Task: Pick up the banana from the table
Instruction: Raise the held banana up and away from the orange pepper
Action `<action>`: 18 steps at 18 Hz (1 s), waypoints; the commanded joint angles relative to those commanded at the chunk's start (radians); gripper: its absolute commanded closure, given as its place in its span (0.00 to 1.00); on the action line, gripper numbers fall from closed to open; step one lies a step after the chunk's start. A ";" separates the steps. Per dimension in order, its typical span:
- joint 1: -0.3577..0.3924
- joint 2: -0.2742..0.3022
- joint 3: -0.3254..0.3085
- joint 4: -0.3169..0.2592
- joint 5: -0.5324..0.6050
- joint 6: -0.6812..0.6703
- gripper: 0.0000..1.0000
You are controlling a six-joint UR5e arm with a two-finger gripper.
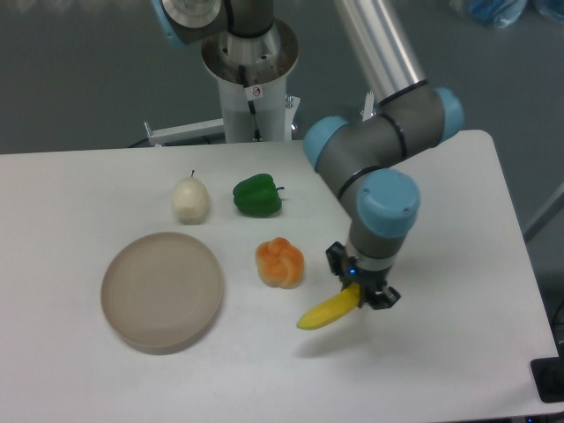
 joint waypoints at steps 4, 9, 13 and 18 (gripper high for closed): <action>0.089 -0.009 0.063 -0.032 -0.002 0.138 1.00; 0.169 -0.023 0.062 -0.049 0.002 0.245 1.00; 0.160 -0.025 0.039 -0.034 0.040 0.250 1.00; 0.158 -0.029 0.042 -0.032 0.043 0.256 1.00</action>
